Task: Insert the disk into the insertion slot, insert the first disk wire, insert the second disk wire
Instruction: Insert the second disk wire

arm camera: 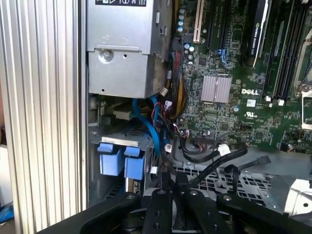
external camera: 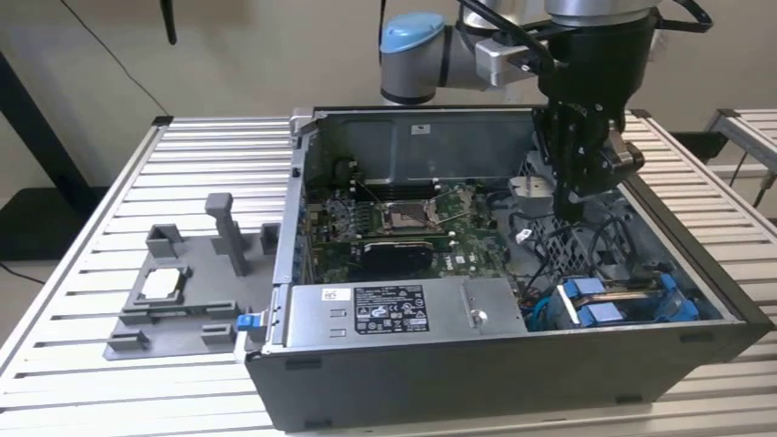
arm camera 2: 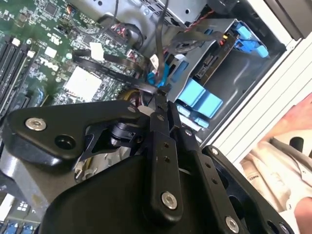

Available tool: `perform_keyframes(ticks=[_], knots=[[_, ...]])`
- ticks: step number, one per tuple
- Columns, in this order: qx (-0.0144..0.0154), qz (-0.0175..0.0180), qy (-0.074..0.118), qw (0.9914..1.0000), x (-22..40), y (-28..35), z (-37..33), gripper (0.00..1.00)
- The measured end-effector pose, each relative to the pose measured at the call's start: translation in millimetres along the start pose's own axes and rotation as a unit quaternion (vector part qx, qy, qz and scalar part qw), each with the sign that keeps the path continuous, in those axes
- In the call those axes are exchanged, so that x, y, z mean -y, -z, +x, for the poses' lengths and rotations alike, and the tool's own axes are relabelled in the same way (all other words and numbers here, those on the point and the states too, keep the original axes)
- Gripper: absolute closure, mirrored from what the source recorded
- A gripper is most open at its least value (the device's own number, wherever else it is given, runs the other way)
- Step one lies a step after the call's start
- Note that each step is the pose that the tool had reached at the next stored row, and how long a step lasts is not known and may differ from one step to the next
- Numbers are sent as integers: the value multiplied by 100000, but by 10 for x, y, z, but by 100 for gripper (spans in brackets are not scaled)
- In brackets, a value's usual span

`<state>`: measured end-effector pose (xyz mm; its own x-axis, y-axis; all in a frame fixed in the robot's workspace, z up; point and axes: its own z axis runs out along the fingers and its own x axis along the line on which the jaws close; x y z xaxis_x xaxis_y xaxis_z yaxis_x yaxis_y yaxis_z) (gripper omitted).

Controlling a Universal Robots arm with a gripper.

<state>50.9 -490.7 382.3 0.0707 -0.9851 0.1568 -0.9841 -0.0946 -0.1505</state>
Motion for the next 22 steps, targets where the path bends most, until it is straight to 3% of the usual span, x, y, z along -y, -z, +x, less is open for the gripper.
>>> perform_keyframes(ticks=[3,4,6,7,12,18,19,22], knots=[[-11,309,870,99996,-23,-5,-3,82],[-21,386,1397,99989,-26,-10,-4,74],[-33,554,2580,99965,-28,-20,-6,74],[-47,635,3136,99949,-30,-25,-7,68],[-153,1151,4959,99870,-54,-56,-16,68],[-436,2370,5369,99827,-121,-62,-23,70],[-503,2465,5429,99821,-128,-63,-24,77],[-614,2594,5621,99806,-133,-66,-25,77]])
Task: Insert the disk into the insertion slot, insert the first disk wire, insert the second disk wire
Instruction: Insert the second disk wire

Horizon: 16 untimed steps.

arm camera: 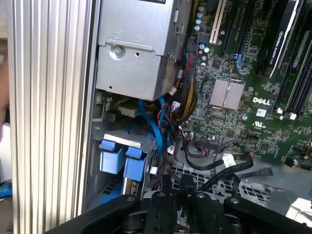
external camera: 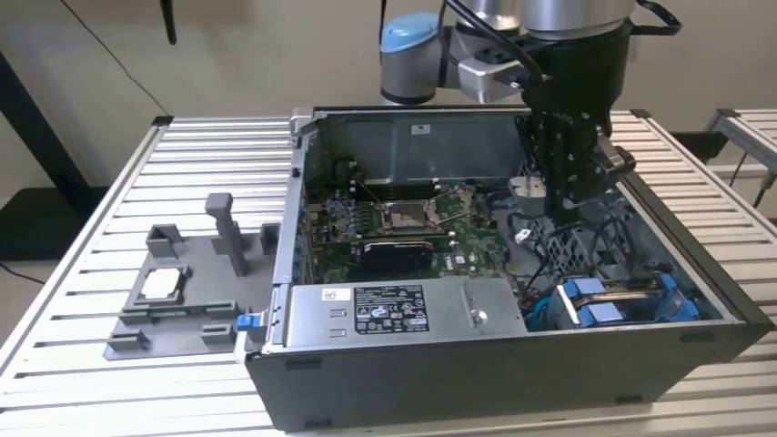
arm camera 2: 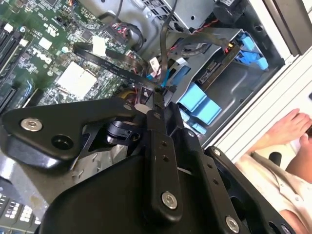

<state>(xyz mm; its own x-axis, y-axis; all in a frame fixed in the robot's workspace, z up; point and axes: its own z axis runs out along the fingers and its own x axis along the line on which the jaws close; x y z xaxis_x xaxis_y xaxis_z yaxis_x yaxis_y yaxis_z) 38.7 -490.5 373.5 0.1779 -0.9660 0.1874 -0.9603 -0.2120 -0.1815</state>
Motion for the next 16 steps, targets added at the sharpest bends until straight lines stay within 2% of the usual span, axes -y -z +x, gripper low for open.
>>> perform_keyframes(ticks=[4,7,9,11,14,16], knots=[[-95,587,232,99998,-1,0,-2,77],[-116,877,397,99995,0,1,-3,77],[-94,919,500,99994,0,-3,-6,77],[-84,936,608,99994,-1,-6,-6,84],[-53,934,725,99993,-4,-16,6,84],[76,590,772,99995,-1,-30,46,84]])
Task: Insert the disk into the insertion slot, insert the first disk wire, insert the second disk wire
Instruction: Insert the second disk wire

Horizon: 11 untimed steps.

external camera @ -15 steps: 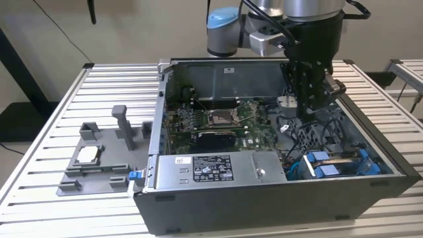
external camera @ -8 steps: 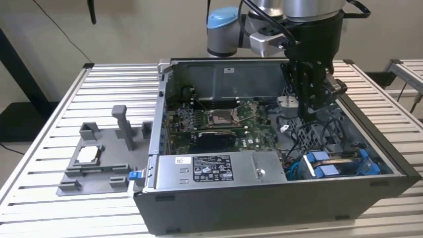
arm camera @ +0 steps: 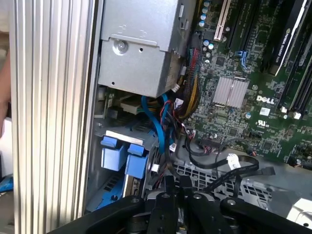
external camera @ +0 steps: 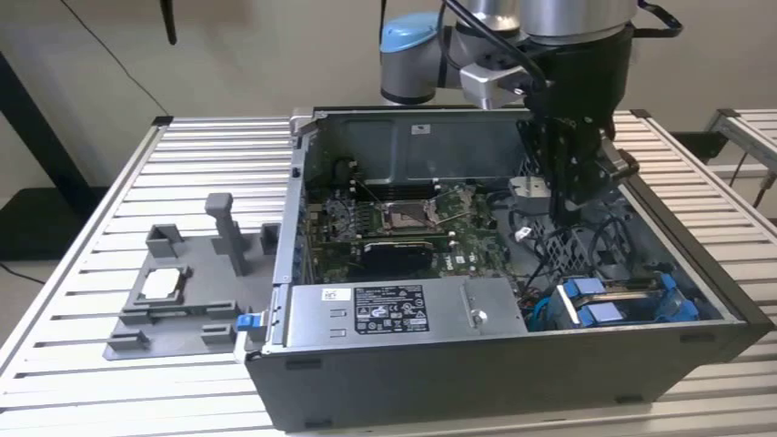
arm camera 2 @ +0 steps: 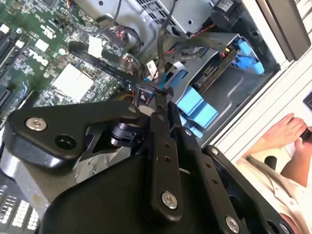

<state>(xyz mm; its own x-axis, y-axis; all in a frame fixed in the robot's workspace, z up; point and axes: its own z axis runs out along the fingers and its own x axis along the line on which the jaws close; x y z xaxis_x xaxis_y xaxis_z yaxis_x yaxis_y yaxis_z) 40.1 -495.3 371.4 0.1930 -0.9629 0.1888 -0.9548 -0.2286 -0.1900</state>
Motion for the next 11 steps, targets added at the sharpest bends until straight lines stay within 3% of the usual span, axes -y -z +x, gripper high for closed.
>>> perform_keyframes(ticks=[6,11], knots=[[644,-1704,209,99983,29,-54,146,84],[1144,-2481,268,99962,114,-93,235,84]])
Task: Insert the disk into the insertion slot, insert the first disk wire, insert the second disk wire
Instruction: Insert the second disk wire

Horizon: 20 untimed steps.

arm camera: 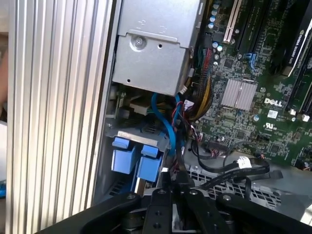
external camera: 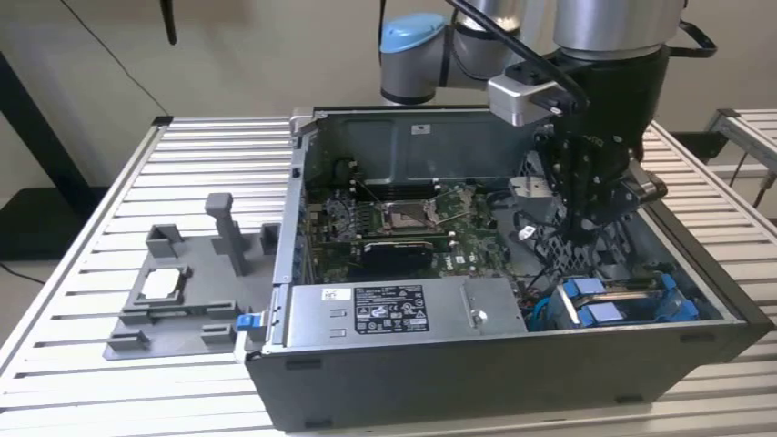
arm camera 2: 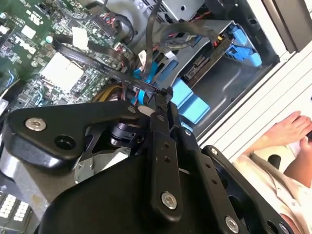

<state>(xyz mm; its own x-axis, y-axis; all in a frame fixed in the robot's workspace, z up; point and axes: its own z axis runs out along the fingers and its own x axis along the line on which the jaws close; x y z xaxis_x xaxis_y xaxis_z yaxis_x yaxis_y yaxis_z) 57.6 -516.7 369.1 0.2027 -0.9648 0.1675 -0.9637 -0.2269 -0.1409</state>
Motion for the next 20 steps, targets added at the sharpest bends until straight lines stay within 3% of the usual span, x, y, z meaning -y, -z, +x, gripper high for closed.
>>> perform_keyframes(ticks=[6,12,20], knots=[[509,-1277,144,99990,133,-36,92,84],[964,-3132,396,99945,218,-86,223,84],[1529,-5552,722,99831,269,-160,465,84]])
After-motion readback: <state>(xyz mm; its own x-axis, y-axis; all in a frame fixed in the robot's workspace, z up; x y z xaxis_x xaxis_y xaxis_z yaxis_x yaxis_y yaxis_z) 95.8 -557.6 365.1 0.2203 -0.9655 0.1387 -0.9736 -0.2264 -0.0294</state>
